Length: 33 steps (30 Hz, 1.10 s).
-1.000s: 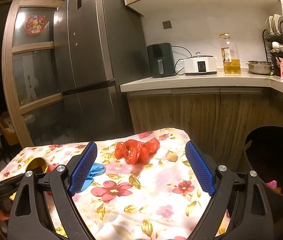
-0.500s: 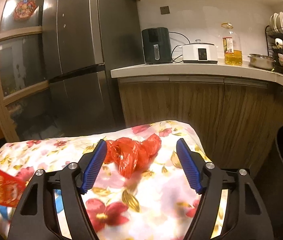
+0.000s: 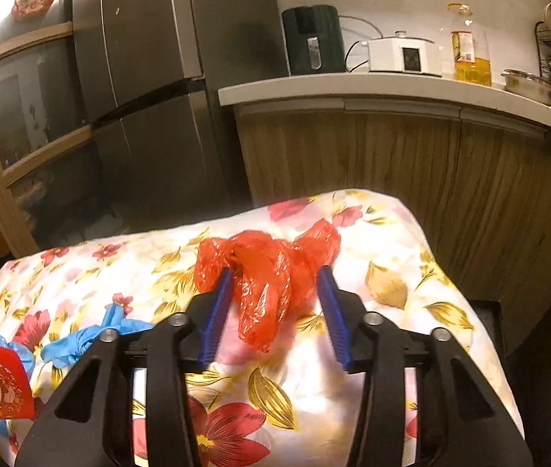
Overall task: Collect trash
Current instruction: 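Grasp the red plastic bag with the right gripper while the left gripper holds the cup, then carry the gold-lined cup and red bag with both grippers over the bin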
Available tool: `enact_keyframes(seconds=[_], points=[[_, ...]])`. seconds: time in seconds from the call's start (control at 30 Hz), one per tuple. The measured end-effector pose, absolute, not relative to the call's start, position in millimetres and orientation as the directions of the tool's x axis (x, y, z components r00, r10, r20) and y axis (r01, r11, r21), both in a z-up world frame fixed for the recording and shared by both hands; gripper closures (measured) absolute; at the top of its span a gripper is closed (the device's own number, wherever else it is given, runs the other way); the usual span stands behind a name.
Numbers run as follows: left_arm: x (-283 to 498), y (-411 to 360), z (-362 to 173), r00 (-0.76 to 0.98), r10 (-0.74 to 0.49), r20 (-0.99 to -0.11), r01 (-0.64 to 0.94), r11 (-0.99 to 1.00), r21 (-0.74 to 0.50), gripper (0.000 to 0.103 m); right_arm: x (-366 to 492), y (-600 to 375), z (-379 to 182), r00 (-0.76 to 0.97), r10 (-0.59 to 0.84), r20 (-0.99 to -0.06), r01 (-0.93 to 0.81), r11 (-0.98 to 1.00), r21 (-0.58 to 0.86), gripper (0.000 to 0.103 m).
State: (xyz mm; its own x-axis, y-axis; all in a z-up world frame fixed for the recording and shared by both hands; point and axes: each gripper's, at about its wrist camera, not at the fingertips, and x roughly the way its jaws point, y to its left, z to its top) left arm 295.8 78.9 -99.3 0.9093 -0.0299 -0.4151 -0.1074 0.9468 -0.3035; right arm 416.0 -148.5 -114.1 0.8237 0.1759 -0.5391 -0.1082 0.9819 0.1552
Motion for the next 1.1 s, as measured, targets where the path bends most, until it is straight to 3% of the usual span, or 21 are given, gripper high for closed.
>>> enact_keyframes(seconds=[0.07,0.2,1.1], points=[[295,79,-99,0.910,-0.029,-0.413,-0.107,0.947,-0.303,0.091,418,-148,-116,0.816,0.187,-0.548,-0.117,0.980,0.161,0.083],[295,79,-100,0.909,-0.030,-0.416,-0.107,0.947,-0.302,0.091,417,-152,-114,0.816,0.210,-0.539,-0.127,0.974,0.188,0.094],[264,26,-65,0.920,-0.065,-0.386,-0.032,0.970,-0.239,0.091,258,-205,-32,0.910,0.261,-0.323,-0.214,0.961,0.173,0.098]])
